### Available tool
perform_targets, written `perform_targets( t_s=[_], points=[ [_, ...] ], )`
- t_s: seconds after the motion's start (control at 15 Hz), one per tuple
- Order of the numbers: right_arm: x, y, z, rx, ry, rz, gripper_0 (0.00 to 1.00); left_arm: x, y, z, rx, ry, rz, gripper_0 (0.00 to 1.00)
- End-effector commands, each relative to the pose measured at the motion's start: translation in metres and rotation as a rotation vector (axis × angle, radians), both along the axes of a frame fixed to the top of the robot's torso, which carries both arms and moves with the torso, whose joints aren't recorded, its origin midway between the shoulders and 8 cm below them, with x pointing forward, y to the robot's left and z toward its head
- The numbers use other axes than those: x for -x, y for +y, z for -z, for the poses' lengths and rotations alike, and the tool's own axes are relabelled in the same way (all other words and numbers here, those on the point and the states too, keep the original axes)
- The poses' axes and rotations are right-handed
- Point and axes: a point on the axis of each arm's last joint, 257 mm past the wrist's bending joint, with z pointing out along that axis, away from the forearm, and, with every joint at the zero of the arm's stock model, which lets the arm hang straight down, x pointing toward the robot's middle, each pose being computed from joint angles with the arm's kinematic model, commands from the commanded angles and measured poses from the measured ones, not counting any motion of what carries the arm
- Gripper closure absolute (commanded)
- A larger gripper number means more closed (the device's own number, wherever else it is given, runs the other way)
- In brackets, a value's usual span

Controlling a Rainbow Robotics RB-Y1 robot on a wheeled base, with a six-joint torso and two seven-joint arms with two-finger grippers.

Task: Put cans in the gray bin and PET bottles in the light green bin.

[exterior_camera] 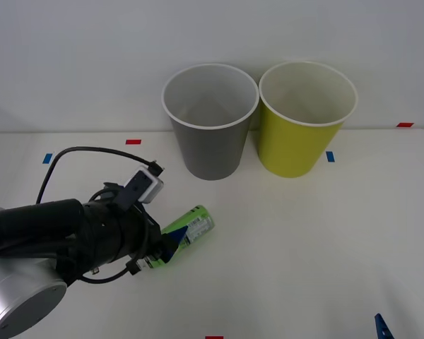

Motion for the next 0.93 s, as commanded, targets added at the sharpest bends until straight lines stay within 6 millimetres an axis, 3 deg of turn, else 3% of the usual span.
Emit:
perform_targets(
  t_s=[0.07,0.4,0.93],
  points=[
    [0.0,0.0,0.0,0.0,0.0,0.0,0.0,-0.002,-0.01,0.003,-0.076,0.0,0.034,0.0],
    [0.0,0.0,0.0,0.0,0.0,0.0,0.0,-0.013,-0.033,0.022,-0.096,0.026,0.071,0.0],
    [0.0,0.0,0.0,0.0,0.0,0.0,0.0,-0.03,-0.043,0.047,-0.221,0.064,0.116,0.0]
  ],
)
